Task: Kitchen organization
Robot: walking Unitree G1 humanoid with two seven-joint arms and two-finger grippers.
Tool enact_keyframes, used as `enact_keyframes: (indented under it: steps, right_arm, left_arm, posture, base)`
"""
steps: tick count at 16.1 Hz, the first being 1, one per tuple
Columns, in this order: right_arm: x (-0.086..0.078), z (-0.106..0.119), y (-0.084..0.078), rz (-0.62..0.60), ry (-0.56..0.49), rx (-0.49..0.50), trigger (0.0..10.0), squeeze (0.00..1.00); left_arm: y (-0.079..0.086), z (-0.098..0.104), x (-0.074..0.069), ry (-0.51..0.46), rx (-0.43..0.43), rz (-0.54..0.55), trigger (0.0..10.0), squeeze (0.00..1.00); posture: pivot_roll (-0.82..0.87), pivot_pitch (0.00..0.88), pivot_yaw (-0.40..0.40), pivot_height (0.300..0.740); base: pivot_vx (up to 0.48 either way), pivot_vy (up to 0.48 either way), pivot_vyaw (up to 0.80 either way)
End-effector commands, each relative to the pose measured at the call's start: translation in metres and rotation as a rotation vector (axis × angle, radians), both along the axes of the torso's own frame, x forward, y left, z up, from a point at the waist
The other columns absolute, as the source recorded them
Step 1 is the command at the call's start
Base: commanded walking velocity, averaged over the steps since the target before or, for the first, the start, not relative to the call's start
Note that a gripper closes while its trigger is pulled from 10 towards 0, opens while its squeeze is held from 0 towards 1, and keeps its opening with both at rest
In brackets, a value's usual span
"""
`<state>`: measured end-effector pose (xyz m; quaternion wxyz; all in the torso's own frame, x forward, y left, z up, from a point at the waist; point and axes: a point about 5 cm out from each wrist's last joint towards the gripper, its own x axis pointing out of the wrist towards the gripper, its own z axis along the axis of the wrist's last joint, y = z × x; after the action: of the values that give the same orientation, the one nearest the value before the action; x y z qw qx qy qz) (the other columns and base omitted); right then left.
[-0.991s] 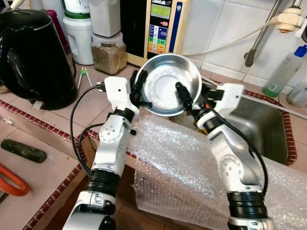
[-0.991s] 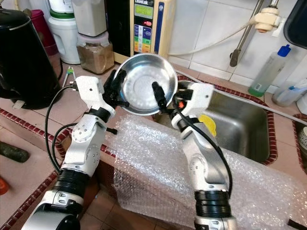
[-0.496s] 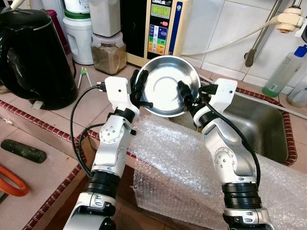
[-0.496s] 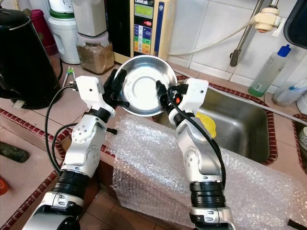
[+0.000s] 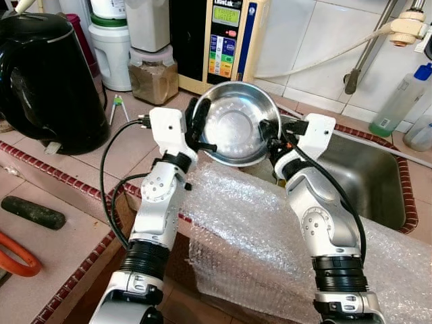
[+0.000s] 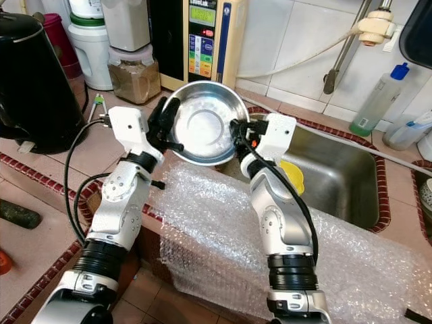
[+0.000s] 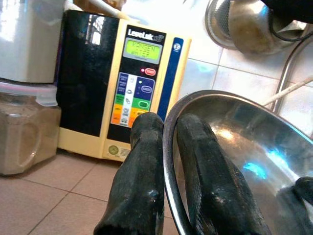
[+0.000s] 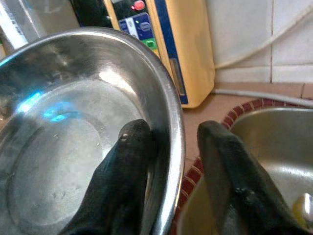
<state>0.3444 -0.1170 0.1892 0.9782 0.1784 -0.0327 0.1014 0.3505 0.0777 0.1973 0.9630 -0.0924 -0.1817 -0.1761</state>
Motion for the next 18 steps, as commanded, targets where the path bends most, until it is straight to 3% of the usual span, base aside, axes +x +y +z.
enact_keyframes:
  steps: [1,8,14,15,16,17,18]
  right_arm:
    - [0.003,-0.003,-0.006,-0.030,0.038,0.015,0.0,0.00]
    - [0.004,-0.015,-0.010,-0.046,0.120,0.059,0.0,0.00]
    - [0.008,-0.021,-0.023,-0.117,0.179,0.151,0.0,0.00]
    - [0.010,-0.021,-0.025,-0.126,0.182,0.157,0.0,0.00]
    - [0.012,-0.021,-0.027,-0.134,0.183,0.162,0.0,0.00]
    - [0.013,-0.020,-0.028,-0.143,0.183,0.165,0.0,0.00]
    - [0.016,-0.019,-0.031,-0.159,0.183,0.172,0.0,0.00]
  left_arm:
    - [-0.001,0.007,0.000,-0.027,-0.003,-0.003,0.0,0.00]
    - [-0.002,0.005,-0.002,-0.037,0.020,-0.008,0.0,0.00]
    - [-0.002,0.002,-0.002,-0.019,0.029,-0.021,0.0,0.00]
    - [-0.002,0.000,-0.003,-0.014,0.037,-0.026,8.4,0.00]
    - [-0.003,-0.003,-0.003,0.005,0.036,-0.036,10.0,0.00]
    - [-0.004,-0.007,-0.003,0.036,0.027,-0.057,10.0,0.00]
    - [-0.006,-0.012,-0.003,0.076,0.026,-0.080,10.0,0.73]
  posture:
    - [0.01,0.007,-0.064,0.740]
    - [0.01,0.011,-0.063,0.740]
    - [0.01,0.019,-0.061,0.740]
    - [0.01,0.019,-0.061,0.740]
    - [0.01,0.021,-0.060,0.740]
    - [0.02,0.022,-0.059,0.740]
    - [0.02,0.025,-0.059,0.740]
  base:
    - [0.000,0.000,0.00]
    - [0.000,0.000,0.00]
    - [0.000,0.000,0.00]
    - [0.000,0.000,0.00]
    - [0.000,0.000,0.00]
    - [0.000,0.000,0.00]
    - [0.000,0.000,0.00]
